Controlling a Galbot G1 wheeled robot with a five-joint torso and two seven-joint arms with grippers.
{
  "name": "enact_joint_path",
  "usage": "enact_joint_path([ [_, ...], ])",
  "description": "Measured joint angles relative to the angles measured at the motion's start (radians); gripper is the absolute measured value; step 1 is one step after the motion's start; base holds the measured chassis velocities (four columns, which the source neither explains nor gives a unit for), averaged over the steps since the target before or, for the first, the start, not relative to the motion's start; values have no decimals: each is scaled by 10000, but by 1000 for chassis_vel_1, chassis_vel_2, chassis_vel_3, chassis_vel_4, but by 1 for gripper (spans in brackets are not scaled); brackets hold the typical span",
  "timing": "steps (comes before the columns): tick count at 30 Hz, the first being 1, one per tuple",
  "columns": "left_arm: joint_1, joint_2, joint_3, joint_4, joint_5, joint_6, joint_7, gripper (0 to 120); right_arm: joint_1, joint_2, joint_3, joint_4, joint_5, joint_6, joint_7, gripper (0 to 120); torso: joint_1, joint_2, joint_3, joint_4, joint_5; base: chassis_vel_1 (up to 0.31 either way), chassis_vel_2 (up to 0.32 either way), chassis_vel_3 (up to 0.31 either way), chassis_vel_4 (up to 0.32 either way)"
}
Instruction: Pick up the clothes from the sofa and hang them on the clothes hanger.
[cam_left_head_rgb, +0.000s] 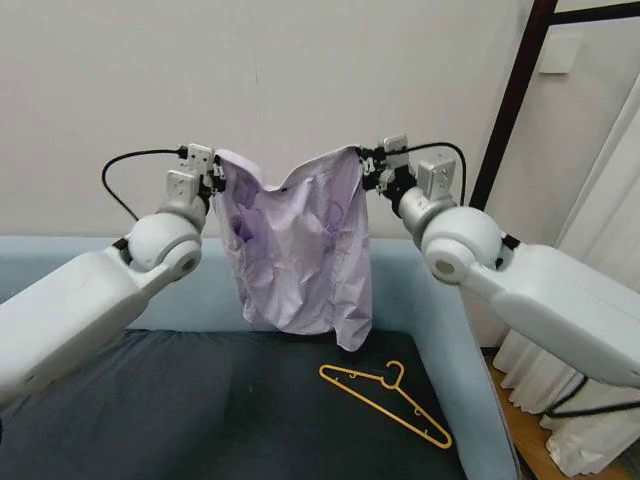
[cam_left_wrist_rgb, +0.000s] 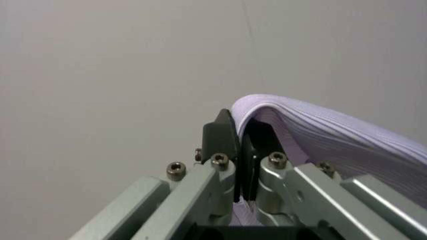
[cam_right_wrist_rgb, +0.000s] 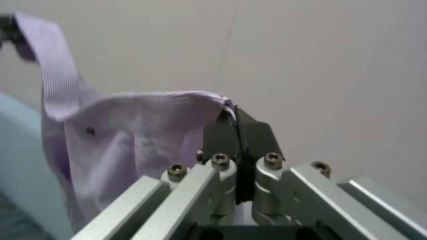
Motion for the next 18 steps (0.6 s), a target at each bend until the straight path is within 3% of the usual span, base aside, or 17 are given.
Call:
enact_joint_path([
  [1,0,0,0,0,0,0,0,0,0,0,0,0,0,0,0,0,0,0,0,0,0,0,0,0,0],
  [2,544,347,-624,-485,-95,147,-133,0,-100,-223,73,391,-150,0,-152,0,-3,0,-2,3,1,0,0,0,0],
  [5,2013,1870,-2253,-2482,-1190,877,-661,0,-7,-855,508,1814,134,-292,-278,0,-3,1,0,8,-15,0,0,0,0],
  [6,2013,1870,-2253,-2482,-1190,877,-661,0,-7,-855,508,1814,134,-292,-278,0,-3,1,0,8,-15,0,0,0,0],
  [11,1776,3962,-3427,-4699,-3617,1376,-1307,0,559,-1199,1341,3139,1424,-770,-41,0,-2,2,-2,1,0,0,0,0,0],
  [12,1776,3962,-3427,-4699,-3617,1376,-1307,0,559,-1199,1341,3139,1424,-770,-41,0,-2,2,-2,1,0,0,0,0,0],
  [14,1679,4629,-3582,-5062,-4157,1391,-1347,0,495,-1300,1728,3461,1853,-920,64,0,-3,3,-2,6,-2,0,0,0,0],
  [18,1650,4703,-3576,-5089,-4315,1391,-1423,0,128,-1331,2011,3517,1918,-972,93,0,-1,3,0,5,-5,0,0,0,0],
])
